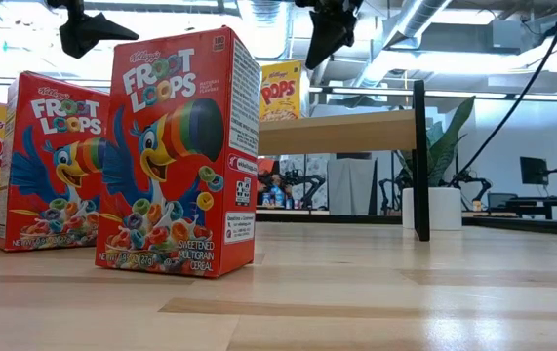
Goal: Stack cereal on shelf
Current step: Put the right yellow cereal box aligned with the other yellow cereal box on the shelf
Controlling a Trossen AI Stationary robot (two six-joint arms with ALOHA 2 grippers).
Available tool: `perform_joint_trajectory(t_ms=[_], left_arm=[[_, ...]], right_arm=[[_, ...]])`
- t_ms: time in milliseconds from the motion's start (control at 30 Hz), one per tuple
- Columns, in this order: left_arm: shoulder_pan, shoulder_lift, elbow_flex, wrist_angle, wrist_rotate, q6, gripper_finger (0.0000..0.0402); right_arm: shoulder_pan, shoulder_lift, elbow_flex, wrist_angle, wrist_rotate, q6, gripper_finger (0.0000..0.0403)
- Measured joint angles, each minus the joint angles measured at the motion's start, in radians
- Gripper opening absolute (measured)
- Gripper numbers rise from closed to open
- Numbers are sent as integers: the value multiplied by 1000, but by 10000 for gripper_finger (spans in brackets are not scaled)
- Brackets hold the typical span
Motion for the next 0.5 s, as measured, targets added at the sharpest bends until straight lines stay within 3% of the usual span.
perform_joint_trajectory(t_ms=[500], left_arm=[[0, 0, 0, 0, 0, 8, 300]], right_arm=[[-4, 0, -67, 104, -15, -4, 60]])
